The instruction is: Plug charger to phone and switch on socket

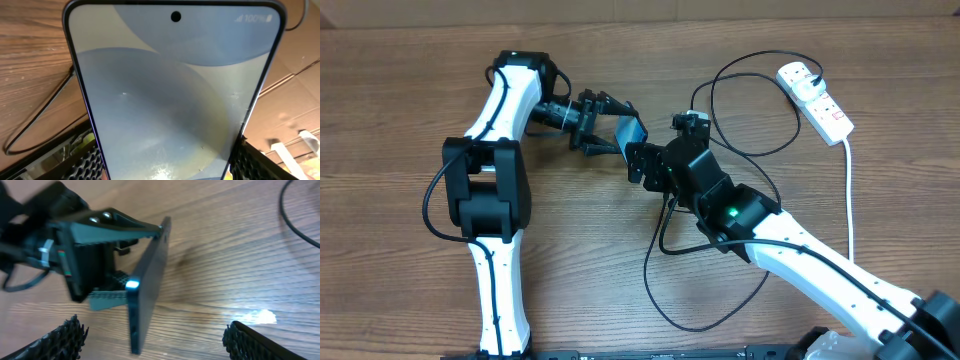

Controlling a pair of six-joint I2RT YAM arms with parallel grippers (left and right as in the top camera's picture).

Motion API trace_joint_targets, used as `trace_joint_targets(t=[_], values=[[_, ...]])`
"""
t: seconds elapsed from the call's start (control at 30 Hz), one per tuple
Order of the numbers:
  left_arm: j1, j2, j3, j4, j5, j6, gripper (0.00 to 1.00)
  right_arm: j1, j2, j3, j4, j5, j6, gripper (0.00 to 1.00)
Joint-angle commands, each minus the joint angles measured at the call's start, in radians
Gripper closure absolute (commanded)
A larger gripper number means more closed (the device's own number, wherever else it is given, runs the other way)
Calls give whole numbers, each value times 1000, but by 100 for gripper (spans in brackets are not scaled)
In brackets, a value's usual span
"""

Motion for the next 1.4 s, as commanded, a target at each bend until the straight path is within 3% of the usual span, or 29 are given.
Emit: trace_joint_targets(t=[0.0, 0.33, 0.67, 1.37], values=[[-30, 1, 18, 2, 30, -26, 42, 5, 36, 23, 8, 55, -30, 10], [-76, 1, 18, 52, -59, -110, 43, 5, 38, 23, -5, 99, -28, 25], [-114, 1, 18, 129, -85, -156, 43, 5, 73, 23, -54, 142, 52, 32], [-128, 1, 18, 128, -111, -125, 43, 5, 92, 23, -45, 153, 55, 51]])
